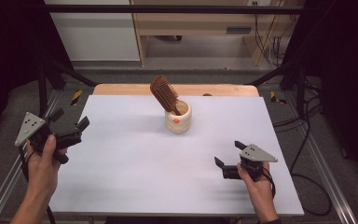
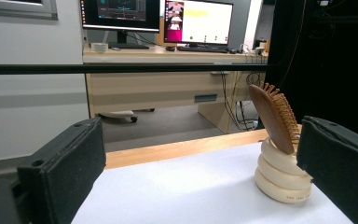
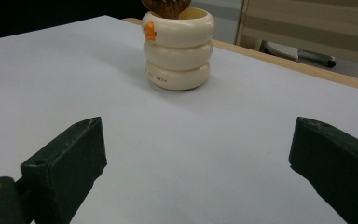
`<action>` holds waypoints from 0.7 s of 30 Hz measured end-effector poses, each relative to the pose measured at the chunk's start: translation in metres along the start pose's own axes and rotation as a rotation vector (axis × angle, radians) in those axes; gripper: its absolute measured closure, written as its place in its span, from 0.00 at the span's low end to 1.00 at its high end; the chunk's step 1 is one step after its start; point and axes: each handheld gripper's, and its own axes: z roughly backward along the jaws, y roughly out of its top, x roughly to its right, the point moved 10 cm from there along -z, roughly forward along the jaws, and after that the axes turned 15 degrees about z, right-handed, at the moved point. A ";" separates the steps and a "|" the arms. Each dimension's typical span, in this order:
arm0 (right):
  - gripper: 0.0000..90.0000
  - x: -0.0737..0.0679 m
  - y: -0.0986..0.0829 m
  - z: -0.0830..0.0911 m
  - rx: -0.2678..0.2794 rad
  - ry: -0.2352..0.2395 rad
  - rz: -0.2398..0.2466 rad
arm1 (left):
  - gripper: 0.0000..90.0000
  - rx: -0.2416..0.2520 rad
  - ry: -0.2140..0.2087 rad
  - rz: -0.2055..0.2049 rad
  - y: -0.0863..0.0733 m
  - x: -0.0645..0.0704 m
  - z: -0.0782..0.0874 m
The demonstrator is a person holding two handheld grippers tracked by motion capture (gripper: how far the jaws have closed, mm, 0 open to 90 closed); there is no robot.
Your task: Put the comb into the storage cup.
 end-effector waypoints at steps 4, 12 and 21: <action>0.04 0.003 0.000 0.004 0.009 -0.007 -0.011 | 0.02 0.007 -0.007 0.007 -0.002 -0.002 0.006; 0.04 0.008 -0.002 0.012 0.020 -0.020 -0.031 | 0.01 0.025 0.018 0.019 -0.006 -0.014 0.016; 0.04 0.012 -0.007 0.025 0.036 -0.042 -0.031 | 0.01 0.051 0.030 0.008 -0.010 -0.021 0.026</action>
